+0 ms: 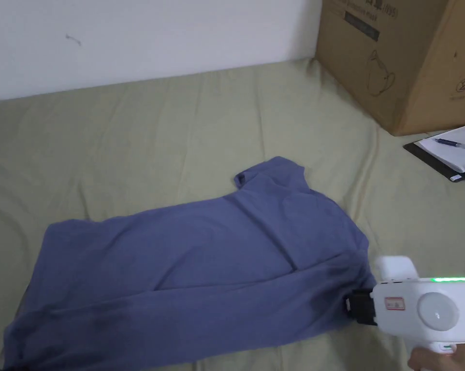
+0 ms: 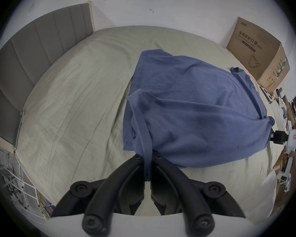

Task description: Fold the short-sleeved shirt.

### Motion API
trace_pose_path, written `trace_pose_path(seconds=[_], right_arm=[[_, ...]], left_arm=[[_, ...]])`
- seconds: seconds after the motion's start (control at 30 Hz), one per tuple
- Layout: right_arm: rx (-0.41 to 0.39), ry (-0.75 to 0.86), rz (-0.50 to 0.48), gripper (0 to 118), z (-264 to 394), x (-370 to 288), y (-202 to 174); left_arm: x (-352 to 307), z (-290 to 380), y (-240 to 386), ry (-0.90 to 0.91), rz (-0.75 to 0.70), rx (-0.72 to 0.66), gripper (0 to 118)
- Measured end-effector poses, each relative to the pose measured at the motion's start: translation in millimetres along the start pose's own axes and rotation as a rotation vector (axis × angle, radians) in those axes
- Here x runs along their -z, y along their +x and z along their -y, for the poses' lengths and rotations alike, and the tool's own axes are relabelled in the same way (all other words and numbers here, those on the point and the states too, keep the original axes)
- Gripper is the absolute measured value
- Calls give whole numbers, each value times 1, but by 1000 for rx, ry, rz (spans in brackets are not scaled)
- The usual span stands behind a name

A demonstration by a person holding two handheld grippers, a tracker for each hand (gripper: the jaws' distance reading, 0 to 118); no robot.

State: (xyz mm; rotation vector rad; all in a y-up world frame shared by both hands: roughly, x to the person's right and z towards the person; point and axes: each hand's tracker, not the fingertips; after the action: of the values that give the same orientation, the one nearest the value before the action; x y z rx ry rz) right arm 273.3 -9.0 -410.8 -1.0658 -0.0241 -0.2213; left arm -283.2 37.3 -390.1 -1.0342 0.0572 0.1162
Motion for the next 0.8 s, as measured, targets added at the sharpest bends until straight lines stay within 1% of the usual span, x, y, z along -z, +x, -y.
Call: trace_pose_path(seconds=[0.03,0.07,0.1,0.13,0.17,0.23,0.33,0.43,0.53,0.57,0.6,0.67,0.7,0.73,0.77,0.8], right_arm=[[-6,6,-21,20,1,3,-6],[-17,9,8,16,2,5,-12],[-58,-3,49,16,3,8,-14],[-71,0,44,14,3,7,-15],[-55,4,33,12,3,4,-13],[-39,4,12,11,2,-4,-7],[55,22,-35,11,2,-21,5],[99,66,-83,10,4,-50,14],[84,71,-70,10,8,-80,18],[58,71,-43,10,13,-90,21],[51,71,-36,10,18,-99,25],[66,63,-46,10,31,-114,32],[99,42,-57,10,40,-115,37],[106,25,-54,10,49,-113,39],[102,9,-43,11,60,-108,43],[93,-14,-31,15,70,-101,44]], left_arm=[[0,1,1,-9,-2,6,3],[0,2,3,-13,-7,12,3],[0,3,3,-13,-9,16,3],[3,1,-3,-15,-7,16,3],[3,1,-3,-18,-5,17,3],[0,2,-3,-18,-5,21,3],[-10,1,-3,-10,11,28,3],[-20,2,-10,-5,41,31,3],[-40,9,-15,-6,69,33,3],[-46,15,-17,-15,75,47,3],[-52,21,-18,-27,77,58,3],[-58,37,-26,-51,96,61,3],[-61,48,-28,-64,107,50,3],[-62,58,-29,-78,113,37,3],[-61,69,-29,-95,112,34,3],[-52,80,-31,-110,108,35,6]])
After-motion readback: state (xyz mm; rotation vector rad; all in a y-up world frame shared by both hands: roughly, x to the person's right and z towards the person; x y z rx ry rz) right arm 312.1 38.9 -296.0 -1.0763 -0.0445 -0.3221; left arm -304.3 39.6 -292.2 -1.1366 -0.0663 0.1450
